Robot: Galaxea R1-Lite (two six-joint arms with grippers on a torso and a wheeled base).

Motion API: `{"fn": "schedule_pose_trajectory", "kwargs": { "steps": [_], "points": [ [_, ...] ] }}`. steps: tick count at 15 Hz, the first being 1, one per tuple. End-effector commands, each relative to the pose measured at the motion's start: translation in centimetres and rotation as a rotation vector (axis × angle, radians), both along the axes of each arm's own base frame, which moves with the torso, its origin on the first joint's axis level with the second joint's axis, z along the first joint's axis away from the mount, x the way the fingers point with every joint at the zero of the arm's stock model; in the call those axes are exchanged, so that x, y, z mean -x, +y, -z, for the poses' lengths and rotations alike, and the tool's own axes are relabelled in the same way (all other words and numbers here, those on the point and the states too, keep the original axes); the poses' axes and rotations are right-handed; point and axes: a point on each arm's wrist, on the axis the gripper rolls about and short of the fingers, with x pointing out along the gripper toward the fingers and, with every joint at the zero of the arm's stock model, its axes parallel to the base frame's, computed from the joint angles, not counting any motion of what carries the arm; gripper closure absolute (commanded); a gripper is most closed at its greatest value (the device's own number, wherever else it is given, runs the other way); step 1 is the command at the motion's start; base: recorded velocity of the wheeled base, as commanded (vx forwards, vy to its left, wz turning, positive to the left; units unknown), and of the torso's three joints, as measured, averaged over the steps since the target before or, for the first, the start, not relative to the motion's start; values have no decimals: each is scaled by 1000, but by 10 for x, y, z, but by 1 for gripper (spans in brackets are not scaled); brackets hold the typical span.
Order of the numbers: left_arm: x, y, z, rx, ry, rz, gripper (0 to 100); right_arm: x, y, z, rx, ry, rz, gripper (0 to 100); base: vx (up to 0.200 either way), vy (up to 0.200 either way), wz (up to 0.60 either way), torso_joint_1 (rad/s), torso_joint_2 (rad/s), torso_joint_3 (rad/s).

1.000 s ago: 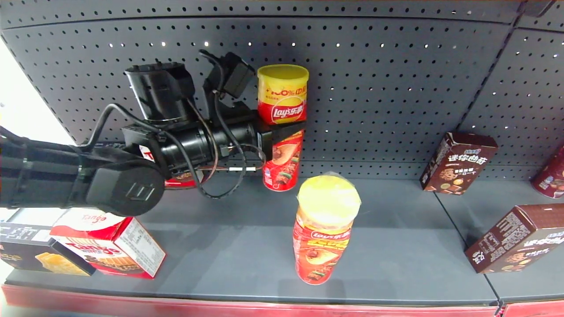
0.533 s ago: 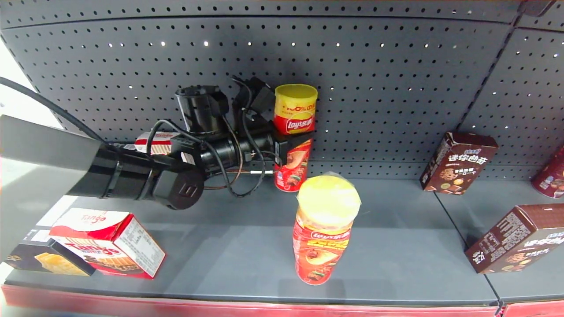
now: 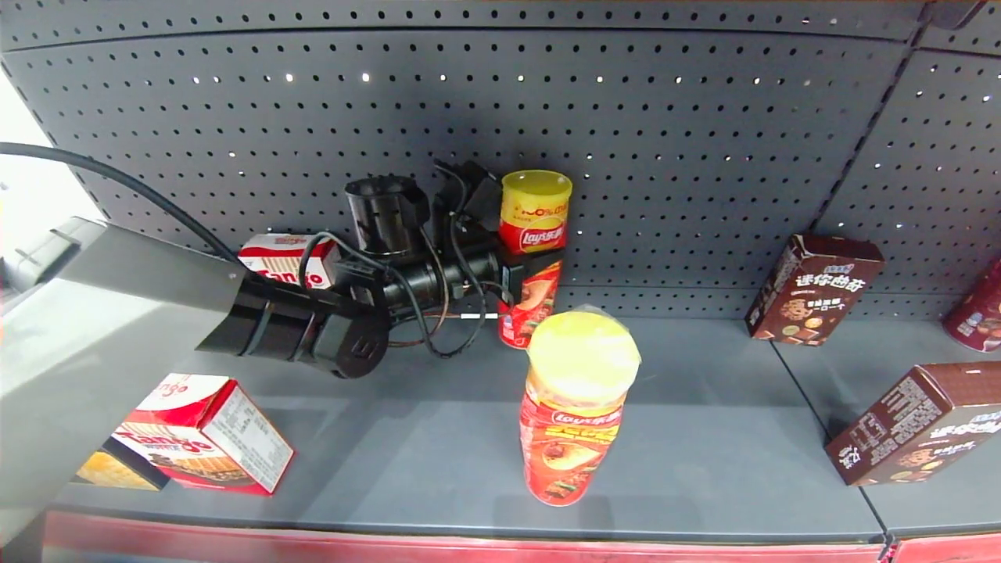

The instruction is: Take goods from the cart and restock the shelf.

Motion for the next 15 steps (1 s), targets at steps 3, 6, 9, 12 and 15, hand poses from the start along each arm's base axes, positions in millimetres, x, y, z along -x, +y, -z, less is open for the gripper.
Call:
{"fn": "schedule_pose_trajectory", "kwargs": {
  "steps": [3, 6, 9, 12, 15],
  "points": [
    [1, -4, 8, 7, -10, 7, 100, 0, 0, 0, 0, 2, 0, 0, 0, 0, 0, 0, 0, 0],
    [3, -5, 9, 12, -19, 7, 100, 0, 0, 0, 0, 2, 0, 0, 0, 0, 0, 0, 0, 0],
    [2, -7, 16, 36, -11, 9, 100, 0, 0, 0, 2, 2, -1, 0, 0, 0, 0, 0, 0, 0],
    [5, -10, 23, 37, -7, 18, 100, 0, 0, 0, 2, 2, -1, 0, 0, 0, 0, 0, 0, 0],
    [5, -12, 30, 37, -4, 21, 100, 0, 0, 0, 0, 2, 0, 0, 0, 0, 0, 0, 0, 0]
  ]
}}
